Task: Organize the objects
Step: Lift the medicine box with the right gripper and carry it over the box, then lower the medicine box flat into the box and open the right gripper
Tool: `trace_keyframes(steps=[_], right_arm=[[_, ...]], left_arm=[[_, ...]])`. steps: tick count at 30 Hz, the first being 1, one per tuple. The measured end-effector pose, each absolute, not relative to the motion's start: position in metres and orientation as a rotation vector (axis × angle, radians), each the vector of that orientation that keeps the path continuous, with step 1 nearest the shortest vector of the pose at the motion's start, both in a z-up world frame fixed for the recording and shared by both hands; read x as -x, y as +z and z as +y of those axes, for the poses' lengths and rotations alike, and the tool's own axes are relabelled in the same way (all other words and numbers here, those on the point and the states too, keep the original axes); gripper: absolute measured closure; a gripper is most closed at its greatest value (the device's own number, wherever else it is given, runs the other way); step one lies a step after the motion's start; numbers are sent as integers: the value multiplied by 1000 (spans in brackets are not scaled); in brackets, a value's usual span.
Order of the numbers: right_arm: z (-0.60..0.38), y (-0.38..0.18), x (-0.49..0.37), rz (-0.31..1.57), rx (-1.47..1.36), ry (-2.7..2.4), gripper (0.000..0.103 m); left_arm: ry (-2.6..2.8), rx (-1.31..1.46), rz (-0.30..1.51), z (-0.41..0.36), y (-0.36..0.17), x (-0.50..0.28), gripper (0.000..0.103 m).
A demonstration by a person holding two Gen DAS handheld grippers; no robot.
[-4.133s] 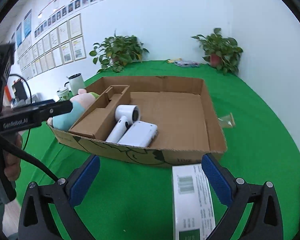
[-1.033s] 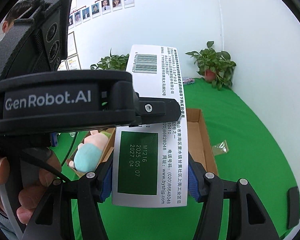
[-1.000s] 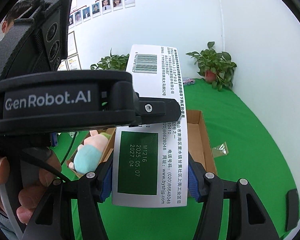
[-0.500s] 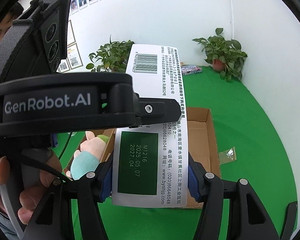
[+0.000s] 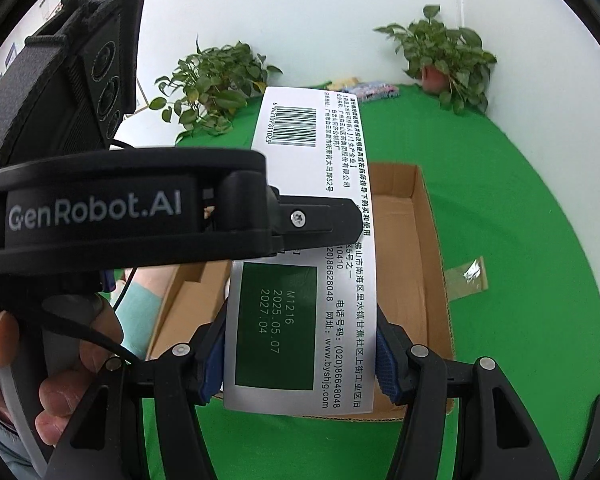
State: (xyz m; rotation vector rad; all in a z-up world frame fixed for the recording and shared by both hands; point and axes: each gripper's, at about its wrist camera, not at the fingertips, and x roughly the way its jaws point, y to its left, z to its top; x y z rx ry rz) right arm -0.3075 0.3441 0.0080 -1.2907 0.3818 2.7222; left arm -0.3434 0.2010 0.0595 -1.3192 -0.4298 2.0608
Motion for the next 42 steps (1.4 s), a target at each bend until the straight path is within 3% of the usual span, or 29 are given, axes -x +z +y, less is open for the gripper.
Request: trace_keyframes(steps=[10, 18, 28, 36, 42], right_arm=[[364, -90, 296, 531, 1470, 2628, 45], [363, -140, 290, 485, 1569, 2554, 45], [358, -148, 290, 426, 1597, 2491, 44], [351, -154, 296, 328, 1727, 2456, 33], [351, -127, 282, 370, 1594, 2486, 33]], left_arm=[[1958, 1522, -426, 221, -38, 361, 50], [1916, 1595, -461, 222, -75, 357, 46], [2129, 1520, -337, 178, -21, 329, 49], [2356, 1306, -297, 104, 35, 267, 49], [2605, 1126, -149, 78, 61, 249, 47]])
